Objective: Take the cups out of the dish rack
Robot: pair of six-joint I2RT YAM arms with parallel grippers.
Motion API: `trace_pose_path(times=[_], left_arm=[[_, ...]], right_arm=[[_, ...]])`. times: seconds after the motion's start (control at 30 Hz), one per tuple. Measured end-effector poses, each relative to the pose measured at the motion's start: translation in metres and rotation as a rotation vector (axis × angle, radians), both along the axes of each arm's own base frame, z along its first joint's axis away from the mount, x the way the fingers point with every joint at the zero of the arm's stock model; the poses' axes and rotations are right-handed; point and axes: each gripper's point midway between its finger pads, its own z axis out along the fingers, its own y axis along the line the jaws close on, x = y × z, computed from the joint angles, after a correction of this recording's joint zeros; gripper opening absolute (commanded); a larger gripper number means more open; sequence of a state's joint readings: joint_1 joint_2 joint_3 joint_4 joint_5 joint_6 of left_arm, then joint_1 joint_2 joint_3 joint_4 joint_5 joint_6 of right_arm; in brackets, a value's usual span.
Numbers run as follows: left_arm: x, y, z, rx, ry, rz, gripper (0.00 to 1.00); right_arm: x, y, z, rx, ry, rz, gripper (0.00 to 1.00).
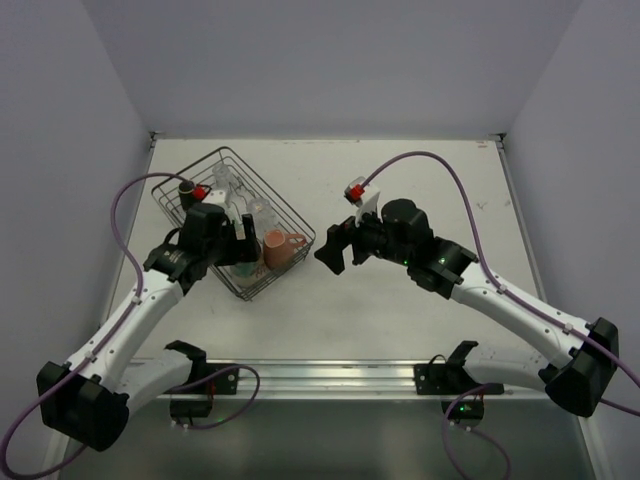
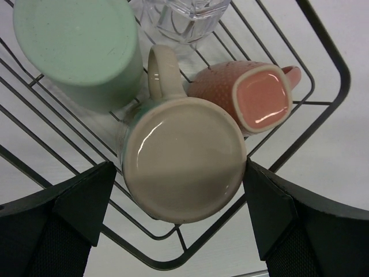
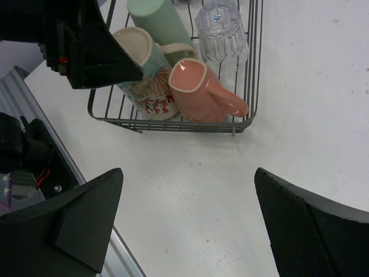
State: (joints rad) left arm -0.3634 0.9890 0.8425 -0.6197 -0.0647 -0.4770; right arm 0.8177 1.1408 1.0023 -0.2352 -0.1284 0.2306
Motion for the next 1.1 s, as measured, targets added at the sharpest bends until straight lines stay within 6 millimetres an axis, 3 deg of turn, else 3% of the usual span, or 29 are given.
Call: trace_pose_path(times=[0.17, 0.7, 0.73, 0.87, 1.1], left_arm=[[0.003, 0.001, -0.013, 0.065, 0.028, -0.003, 1.00], [0.018, 0.005, -0.029, 0.214, 0.036, 0.010, 0.98], [0.018, 0.005, -0.030, 0.219, 0.039, 0.009, 0.96], [0.019, 0.004, -0.031, 0.230, 0.038, 0.004, 0.69], [0.014, 0.005, -0.029, 0.234, 0.042, -0.003, 0.47]], right_arm=[[-0.001, 0.005, 0.006, 0.034, -0.004, 0.019, 0.99], [-0.007, 0.011, 0.003, 0.060, 0.011, 0.050, 0.99], [-0.007, 0.011, 0.003, 0.063, 0.012, 0.053, 0.99], [-0.008, 0.012, 0.003, 0.066, 0.016, 0.058, 0.99], [-0.009, 0.012, 0.005, 0.074, 0.018, 0.056, 0.99]])
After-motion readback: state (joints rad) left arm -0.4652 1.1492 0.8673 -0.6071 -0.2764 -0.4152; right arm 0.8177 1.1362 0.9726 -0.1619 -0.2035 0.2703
